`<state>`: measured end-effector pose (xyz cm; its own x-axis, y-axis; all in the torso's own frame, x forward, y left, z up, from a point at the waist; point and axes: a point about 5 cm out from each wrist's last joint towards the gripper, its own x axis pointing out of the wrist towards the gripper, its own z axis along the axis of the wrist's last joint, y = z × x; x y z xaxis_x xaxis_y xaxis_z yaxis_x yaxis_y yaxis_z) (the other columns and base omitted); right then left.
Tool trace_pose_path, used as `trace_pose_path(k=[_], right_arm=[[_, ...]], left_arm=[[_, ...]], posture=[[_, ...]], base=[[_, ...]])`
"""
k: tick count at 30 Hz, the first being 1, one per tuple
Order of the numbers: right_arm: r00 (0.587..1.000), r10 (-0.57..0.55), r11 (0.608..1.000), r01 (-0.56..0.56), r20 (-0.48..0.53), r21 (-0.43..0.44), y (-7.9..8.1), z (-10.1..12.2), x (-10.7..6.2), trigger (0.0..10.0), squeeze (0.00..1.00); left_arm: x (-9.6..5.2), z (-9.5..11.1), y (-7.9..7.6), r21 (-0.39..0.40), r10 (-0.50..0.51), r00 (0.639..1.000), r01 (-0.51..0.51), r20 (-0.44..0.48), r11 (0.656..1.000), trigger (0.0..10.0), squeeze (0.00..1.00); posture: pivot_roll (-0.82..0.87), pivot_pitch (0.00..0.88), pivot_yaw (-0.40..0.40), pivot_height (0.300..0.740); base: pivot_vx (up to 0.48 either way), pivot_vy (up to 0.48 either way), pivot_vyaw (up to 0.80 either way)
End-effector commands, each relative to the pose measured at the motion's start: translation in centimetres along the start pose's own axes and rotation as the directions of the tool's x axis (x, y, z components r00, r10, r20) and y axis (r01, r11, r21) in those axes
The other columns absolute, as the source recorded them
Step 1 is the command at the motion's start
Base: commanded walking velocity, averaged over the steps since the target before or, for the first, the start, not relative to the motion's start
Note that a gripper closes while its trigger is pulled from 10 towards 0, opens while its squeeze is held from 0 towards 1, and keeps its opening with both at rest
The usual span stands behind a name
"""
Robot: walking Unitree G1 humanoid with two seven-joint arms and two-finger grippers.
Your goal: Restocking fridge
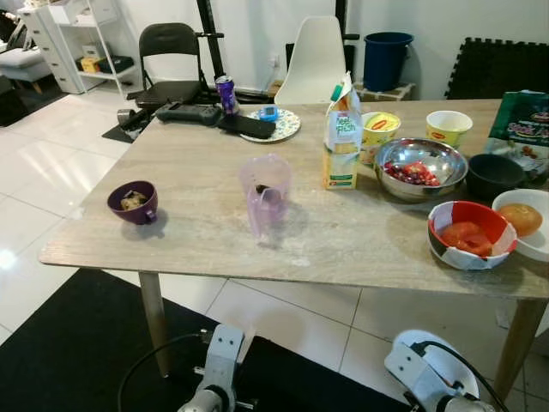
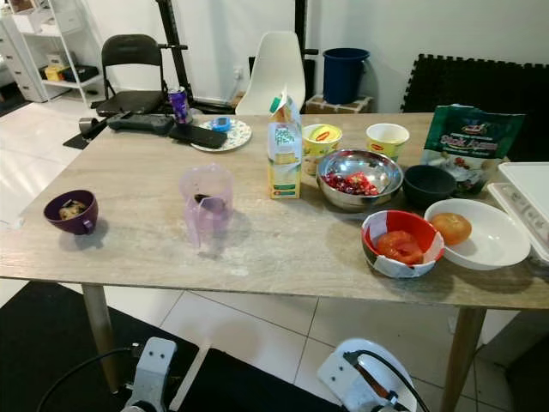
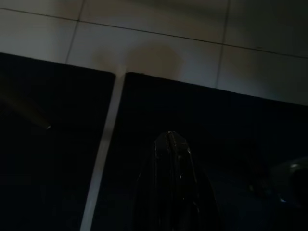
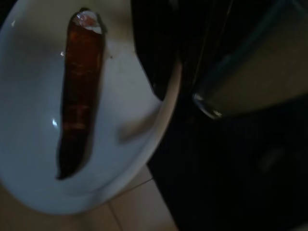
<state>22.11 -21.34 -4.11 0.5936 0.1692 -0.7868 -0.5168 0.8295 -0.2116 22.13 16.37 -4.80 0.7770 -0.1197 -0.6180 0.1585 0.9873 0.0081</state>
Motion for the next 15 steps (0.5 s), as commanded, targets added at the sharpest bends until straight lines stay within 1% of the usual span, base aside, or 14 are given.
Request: trace_pose_path(k=[1,4,7,10,13,15], right_arm=[[0.999,-0.043,0.997,0.044,-0.006,0.069,-0.3,-0.7,0.1,0.0,0.00],[0.997,-0.069,0.994,0.067,0.022,0.086,-0.2,-0.5,0.2,0.0,0.00],[0.992,-0.113,0.989,0.108,0.047,0.099,-0.2,-0.2,0.4,0.0,0.00],[0.988,-0.146,0.987,0.143,0.041,0.069,-0.1,-0.1,0.7,0.0,0.00],[0.987,-0.160,0.986,0.158,0.032,0.047,0.2,-0.2,0.9,0.0,0.00],[0.980,-0.196,0.977,0.192,0.043,0.093,0.1,0.0,0.9,0.0,0.00]], left_arm=[[-0.4,-0.7,0.9,-0.003,0.036,0.999,-0.036,-0.007,0.999,10.0,0.00],[-0.5,-1.0,1.1,-0.019,0.060,0.998,-0.060,0.002,0.998,10.0,0.00],[-0.7,-1.2,1.3,-0.008,0.089,0.996,-0.089,0.019,0.996,10.0,0.00],[-0.8,-1.5,1.5,-0.012,0.119,0.992,-0.119,0.035,0.993,10.0,0.00],[-1.0,-1.9,1.6,-0.038,0.145,0.989,-0.144,0.028,0.989,10.0,0.00],[-1.0,-2.1,1.8,-0.050,0.166,0.986,-0.165,0.028,0.985,10.0,0.00]], posture=[[-0.06,0.091,0.071,0.740],[-0.06,0.089,0.072,0.740],[-0.06,0.085,0.075,0.740],[-0.05,0.080,0.073,0.740],[-0.05,0.076,0.071,0.740],[-0.05,0.071,0.069,0.740]], base=[[0.000,0.000,0.00],[0.000,0.000,0.00],[0.000,0.000,0.00],[0.000,0.000,0.00],[0.000,0.000,0.00],[0.000,0.000,0.00]])
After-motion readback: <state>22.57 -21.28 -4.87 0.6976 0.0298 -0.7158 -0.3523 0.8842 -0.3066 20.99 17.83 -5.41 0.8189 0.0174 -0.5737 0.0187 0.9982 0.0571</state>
